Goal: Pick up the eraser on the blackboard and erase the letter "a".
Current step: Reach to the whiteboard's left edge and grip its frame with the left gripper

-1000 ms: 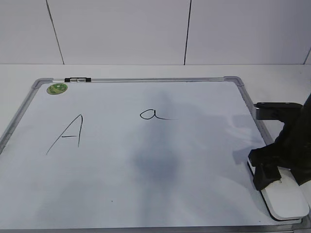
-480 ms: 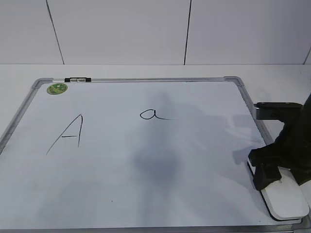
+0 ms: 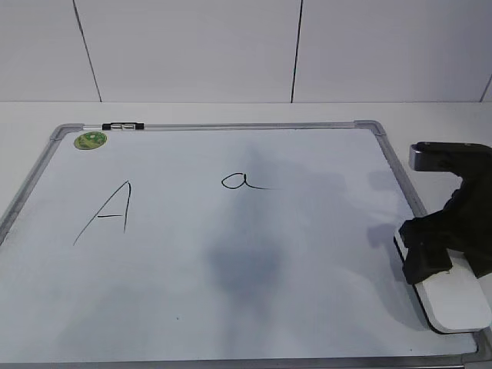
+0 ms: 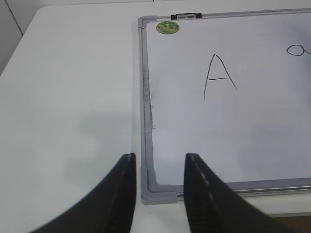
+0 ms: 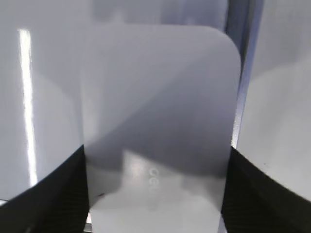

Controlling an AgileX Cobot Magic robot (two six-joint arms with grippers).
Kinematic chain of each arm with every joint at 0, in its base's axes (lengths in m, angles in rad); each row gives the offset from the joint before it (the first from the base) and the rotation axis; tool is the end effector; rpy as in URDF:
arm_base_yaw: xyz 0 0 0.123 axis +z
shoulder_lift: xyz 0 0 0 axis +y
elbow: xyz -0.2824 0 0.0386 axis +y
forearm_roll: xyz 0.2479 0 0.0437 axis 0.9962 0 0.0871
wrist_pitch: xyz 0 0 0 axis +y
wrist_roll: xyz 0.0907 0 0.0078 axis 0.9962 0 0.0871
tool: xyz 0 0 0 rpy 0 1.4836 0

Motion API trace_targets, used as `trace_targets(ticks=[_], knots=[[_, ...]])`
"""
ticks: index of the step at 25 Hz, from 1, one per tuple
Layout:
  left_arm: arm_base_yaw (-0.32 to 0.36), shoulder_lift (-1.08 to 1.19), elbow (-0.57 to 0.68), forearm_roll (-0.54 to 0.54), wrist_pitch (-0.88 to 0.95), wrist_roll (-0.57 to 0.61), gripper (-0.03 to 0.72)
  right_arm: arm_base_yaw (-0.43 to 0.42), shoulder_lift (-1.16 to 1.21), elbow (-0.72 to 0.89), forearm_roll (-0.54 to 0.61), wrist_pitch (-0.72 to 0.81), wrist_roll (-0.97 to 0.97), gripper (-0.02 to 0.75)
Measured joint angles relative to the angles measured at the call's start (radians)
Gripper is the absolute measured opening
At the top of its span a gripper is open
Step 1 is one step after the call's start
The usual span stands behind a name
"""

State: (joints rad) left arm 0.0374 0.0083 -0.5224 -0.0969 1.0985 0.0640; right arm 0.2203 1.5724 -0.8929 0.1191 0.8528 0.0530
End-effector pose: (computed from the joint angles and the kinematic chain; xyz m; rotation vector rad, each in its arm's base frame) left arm -0.0077 -0.0081 0.2807 0.0350 2.0642 -0.0538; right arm 0.2626 0.0672 0.1936 -0.1430 3.0221 0.1678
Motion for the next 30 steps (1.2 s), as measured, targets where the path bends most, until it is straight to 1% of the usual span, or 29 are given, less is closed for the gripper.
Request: trace_targets(ticks=[14,21,30], knots=[[0.0,0.0,0.0,0.0,0.0,0.0,0.236,0.0,-0.25,0.0,0.006,0.111,0.0,0.541],[0.0,0.0,0.0,0.0,0.0,0.0,0.236,0.0,-0.274,0.0,0.046,0.136,0.0,0.541],[0.0,0.0,0.0,0.0,0.0,0.0,0.236,0.0,-0.274,0.0,0.049,0.159,-0.003,0.54]])
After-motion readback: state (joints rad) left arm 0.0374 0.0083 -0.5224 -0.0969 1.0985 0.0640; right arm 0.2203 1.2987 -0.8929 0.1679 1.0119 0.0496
